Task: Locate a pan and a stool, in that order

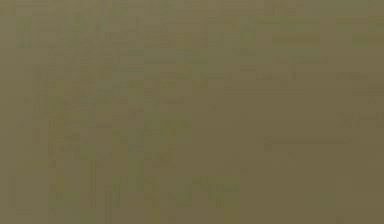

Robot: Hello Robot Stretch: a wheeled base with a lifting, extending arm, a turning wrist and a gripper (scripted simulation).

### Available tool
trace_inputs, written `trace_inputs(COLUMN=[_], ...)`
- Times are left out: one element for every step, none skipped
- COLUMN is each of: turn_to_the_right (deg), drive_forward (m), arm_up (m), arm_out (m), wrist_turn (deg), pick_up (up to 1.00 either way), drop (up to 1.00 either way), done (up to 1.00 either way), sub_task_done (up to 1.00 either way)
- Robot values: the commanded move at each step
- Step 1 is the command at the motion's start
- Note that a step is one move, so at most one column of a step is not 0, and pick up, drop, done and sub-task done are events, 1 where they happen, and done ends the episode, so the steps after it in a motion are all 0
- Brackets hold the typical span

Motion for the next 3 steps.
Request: trace_inputs(turn_to_the_right=[45.0,9.0,0.0], drive_forward=[0.0,0.0,0.1], arm_up=[0.0,0.0,0.0], arm_out=[0.0,0.0,0.0], wrist_turn=[0.0,0.0,0.0], pick_up=[0.0,0.0,0.0], drop=[0.0,0.0,0.0], done=[0.0,0.0,0.0], sub_task_done=[0.0,0.0,0.0])
